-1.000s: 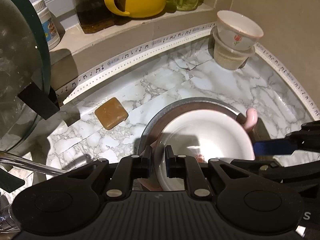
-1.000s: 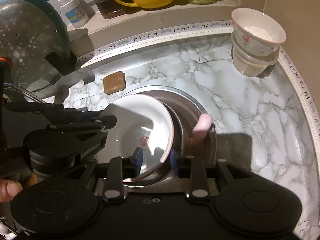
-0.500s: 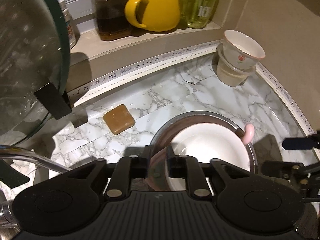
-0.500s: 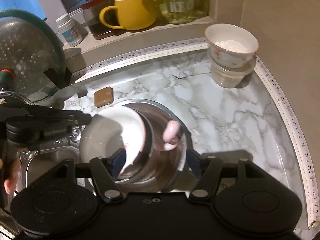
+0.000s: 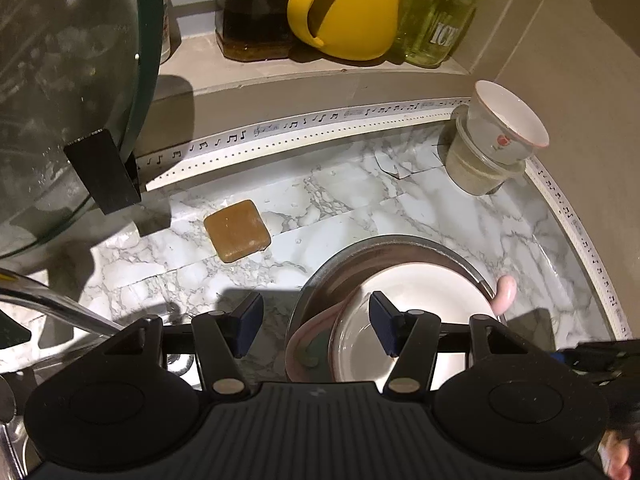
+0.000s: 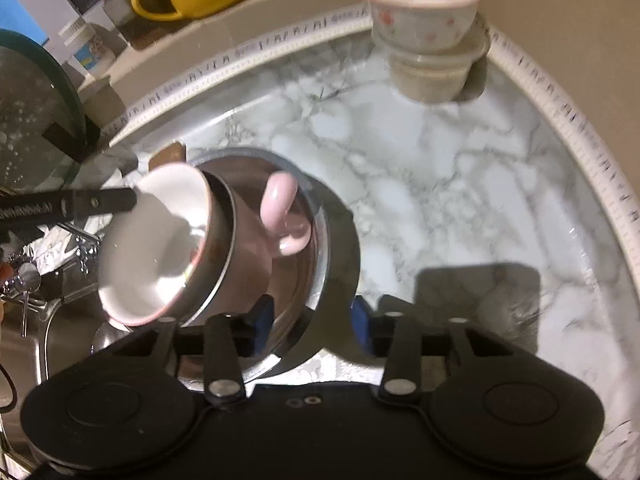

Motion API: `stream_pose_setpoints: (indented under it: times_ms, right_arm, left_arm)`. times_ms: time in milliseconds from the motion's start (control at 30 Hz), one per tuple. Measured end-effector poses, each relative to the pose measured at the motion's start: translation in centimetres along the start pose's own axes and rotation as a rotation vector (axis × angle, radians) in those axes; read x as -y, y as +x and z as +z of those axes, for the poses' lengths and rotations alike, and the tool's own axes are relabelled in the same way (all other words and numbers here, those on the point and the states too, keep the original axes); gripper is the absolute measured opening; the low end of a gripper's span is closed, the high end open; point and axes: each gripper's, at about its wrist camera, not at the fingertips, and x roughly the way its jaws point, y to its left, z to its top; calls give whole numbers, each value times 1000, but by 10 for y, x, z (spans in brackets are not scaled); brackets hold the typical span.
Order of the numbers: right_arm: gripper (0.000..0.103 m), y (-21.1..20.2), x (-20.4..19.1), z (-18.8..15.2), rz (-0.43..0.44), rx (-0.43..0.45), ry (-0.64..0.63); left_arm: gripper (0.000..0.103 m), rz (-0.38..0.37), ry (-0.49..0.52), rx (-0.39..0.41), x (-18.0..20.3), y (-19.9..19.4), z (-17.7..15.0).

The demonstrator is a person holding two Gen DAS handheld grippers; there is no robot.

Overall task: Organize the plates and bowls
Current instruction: 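Close both grippers on the rim of the nested steel bowl stack, then lift the nested bowl stack with both grippers and carry it across the counter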

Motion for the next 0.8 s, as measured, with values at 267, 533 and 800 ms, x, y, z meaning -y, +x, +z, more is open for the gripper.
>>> stream_pose_setpoints:
  times_ms: [267,533,800]
  right_arm:
    - [16,15,-2,1,10,-24,-24]
    - [12,14,5,12,-20,14,-53]
    - [10,15,19,28,-41,30,-51]
  left_arm:
    - [57,-17,-12,0,-2,8,2]
    - [57,-74,-64,31,-12,2,2]
    - [57,-84,-103,-25,-25,14,-7]
